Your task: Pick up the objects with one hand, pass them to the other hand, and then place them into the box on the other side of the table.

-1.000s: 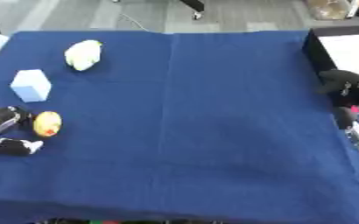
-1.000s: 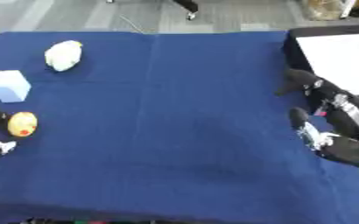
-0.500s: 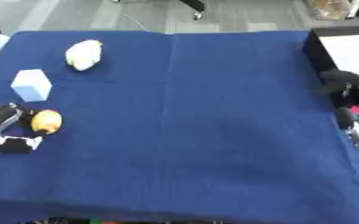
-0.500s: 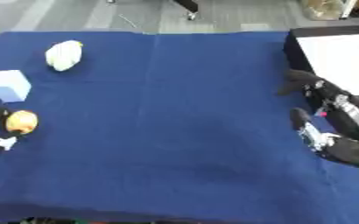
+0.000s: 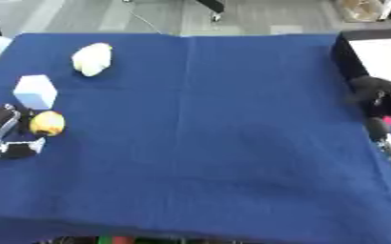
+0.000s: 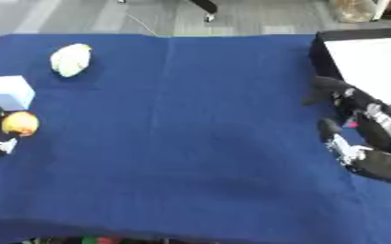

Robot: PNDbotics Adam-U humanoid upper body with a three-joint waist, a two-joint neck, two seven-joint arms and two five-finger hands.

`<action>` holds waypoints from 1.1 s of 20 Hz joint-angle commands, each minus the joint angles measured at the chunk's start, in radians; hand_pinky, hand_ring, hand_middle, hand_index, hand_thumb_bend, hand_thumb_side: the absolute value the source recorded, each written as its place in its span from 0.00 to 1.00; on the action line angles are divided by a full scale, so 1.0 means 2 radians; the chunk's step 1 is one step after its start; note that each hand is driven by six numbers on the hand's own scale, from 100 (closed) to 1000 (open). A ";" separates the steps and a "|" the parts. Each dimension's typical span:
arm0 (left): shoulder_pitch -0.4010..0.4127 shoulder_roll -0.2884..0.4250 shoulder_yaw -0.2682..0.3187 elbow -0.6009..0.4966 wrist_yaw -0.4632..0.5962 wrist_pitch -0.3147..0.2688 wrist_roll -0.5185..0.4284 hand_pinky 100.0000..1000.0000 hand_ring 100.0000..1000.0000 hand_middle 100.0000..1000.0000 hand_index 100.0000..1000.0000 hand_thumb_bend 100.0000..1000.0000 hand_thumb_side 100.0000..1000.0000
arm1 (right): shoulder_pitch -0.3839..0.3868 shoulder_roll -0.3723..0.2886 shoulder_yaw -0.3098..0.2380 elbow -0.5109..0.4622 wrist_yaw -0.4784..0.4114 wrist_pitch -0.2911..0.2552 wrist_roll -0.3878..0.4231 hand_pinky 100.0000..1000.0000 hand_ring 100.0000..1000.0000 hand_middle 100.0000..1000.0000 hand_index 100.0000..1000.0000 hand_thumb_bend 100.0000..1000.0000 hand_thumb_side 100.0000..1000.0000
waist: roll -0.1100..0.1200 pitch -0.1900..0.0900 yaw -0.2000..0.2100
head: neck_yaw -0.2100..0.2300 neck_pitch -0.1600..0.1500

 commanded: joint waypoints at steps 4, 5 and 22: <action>0.000 -0.003 0.032 -0.119 0.109 0.001 -0.016 0.70 0.33 0.19 0.44 0.00 0.22 | -0.008 -0.004 0.011 -0.007 -0.011 -0.002 0.011 1.00 1.00 0.67 0.94 0.00 0.45 | 0.000 -0.006 0.003 | -0.002 0.003; 0.000 -0.007 0.032 -0.140 0.130 0.002 -0.024 0.70 0.33 0.18 0.44 0.00 0.23 | -0.009 -0.004 0.013 -0.007 -0.013 -0.003 0.014 1.00 1.00 0.66 0.94 0.00 0.45 | -0.001 -0.006 0.004 | -0.002 0.003; -0.053 -0.100 -0.052 -0.285 0.259 0.021 -0.167 0.71 0.33 0.18 0.43 0.00 0.27 | -0.106 0.005 0.098 -0.029 -0.096 -0.009 0.066 1.00 0.95 0.61 0.91 0.00 0.40 | -0.007 -0.009 0.006 | -0.003 0.003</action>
